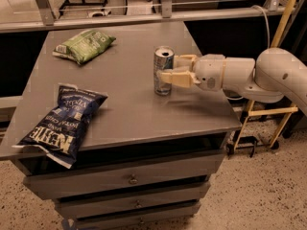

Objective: Knock redbull can over

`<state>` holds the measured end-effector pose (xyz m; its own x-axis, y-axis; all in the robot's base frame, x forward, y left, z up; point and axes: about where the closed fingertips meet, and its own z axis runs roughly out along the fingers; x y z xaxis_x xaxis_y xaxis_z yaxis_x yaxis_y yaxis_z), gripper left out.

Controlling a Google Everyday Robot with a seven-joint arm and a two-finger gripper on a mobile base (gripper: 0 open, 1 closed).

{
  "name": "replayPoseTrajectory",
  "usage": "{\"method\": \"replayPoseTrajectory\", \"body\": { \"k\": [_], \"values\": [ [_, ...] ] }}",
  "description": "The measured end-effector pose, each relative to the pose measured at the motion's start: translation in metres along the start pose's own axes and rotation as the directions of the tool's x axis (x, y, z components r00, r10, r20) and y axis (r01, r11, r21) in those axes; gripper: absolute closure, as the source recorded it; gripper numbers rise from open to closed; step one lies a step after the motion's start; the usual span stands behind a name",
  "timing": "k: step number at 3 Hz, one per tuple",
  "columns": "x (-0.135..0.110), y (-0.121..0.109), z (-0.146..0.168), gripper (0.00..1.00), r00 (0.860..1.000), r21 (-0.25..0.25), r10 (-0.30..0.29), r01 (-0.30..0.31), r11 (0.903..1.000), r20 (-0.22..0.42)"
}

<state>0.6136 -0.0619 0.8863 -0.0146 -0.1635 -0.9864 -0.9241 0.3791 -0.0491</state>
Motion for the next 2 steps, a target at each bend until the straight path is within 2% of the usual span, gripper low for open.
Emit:
{"method": "replayPoseTrajectory", "body": {
  "k": [1,2],
  "values": [
    [-0.015,0.001,0.003,1.00,0.999,-0.029,-0.048,0.048,0.9984,-0.013],
    [-0.049,-0.004,-0.001,1.00,0.993,-0.034,-0.105,0.103,0.9941,-0.050]
  ]
}}
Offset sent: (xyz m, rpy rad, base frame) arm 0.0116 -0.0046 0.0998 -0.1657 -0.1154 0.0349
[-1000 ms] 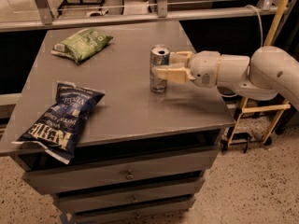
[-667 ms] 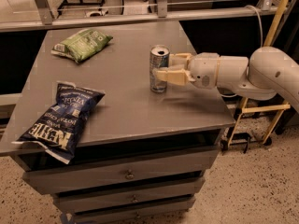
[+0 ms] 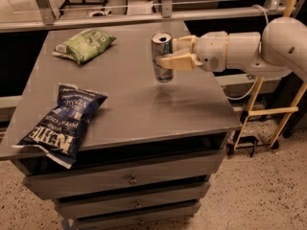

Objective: Knock redbull can over

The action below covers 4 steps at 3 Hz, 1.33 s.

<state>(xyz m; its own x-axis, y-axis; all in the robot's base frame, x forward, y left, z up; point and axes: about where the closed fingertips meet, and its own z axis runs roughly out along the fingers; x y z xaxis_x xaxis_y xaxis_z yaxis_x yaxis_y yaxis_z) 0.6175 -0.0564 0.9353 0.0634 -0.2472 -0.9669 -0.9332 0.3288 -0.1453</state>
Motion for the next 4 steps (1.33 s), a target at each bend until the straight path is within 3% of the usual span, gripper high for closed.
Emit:
{"method": "replayPoseTrajectory", "body": {
  "k": [1,2,3,4],
  "values": [
    [-0.043,-0.010,-0.004,1.00,0.987,-0.014,-0.072,0.071,0.9974,-0.142],
    [-0.071,-0.026,-0.010,1.00,0.935,-0.022,-0.107,0.106,0.9941,-0.339],
    [-0.053,-0.038,-0.007,1.00,0.814,-0.043,-0.095,0.086,0.9954,-0.573],
    [-0.022,-0.024,0.020,1.00,0.633,-0.155,-0.165,0.071,0.9853,-0.756]
  ]
}}
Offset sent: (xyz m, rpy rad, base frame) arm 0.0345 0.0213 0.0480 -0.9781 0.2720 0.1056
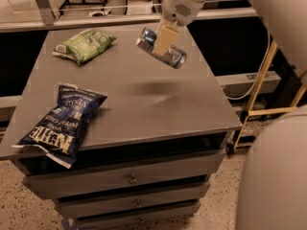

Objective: Knock redbull can over

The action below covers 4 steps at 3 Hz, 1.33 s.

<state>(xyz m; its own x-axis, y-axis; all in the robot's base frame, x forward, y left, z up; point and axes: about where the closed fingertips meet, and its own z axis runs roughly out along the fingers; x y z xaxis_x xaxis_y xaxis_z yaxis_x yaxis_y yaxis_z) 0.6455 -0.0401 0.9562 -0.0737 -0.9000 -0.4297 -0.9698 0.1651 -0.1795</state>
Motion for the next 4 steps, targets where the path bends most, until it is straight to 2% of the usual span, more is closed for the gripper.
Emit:
{"method": "replayPoseTrajectory", "body": {
  "k": [1,2,3,4],
  "values": [
    [-0.025,0.029,0.051,1.00,0.972,-0.147,-0.127,0.099,0.9841,-0.195],
    [-0.057,0.047,0.082,0.83,0.922,-0.207,-0.244,0.187,0.9604,-0.300],
    [-0.072,0.057,0.100,0.60,0.867,-0.214,-0.299,0.230,0.9496,-0.399],
    [-0.080,0.051,0.108,0.36,0.871,-0.188,-0.305,0.249,0.9501,-0.385]
  ]
}}
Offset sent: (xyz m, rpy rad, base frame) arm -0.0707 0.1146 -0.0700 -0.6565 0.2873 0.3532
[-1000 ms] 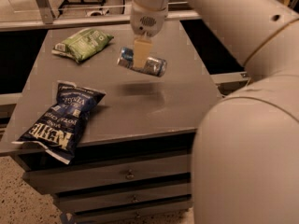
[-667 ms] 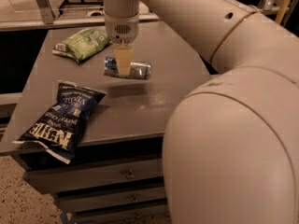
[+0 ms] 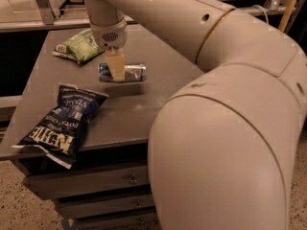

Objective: Knock redbull can over

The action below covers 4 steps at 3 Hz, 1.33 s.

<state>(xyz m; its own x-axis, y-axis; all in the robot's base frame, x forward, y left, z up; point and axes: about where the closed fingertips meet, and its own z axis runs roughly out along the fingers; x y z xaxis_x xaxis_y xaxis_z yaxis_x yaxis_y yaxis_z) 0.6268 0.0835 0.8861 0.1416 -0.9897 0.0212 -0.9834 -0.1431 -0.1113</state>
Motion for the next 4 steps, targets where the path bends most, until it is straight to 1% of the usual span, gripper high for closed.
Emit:
{"method": "replayPoseTrajectory", "body": {
  "k": [1,2,3,4],
  "values": [
    [-0.005,-0.006,0.002,0.12,1.000,0.021,-0.001,0.001,0.9998,0.014],
    [-0.008,-0.010,0.003,0.00,1.000,0.036,-0.002,0.001,0.9993,0.025],
    [-0.004,0.009,-0.008,0.00,0.990,0.078,-0.062,0.052,0.9956,0.127],
    [0.014,0.067,-0.015,0.00,0.932,0.159,-0.146,0.097,0.9825,0.331]
  ]
}}
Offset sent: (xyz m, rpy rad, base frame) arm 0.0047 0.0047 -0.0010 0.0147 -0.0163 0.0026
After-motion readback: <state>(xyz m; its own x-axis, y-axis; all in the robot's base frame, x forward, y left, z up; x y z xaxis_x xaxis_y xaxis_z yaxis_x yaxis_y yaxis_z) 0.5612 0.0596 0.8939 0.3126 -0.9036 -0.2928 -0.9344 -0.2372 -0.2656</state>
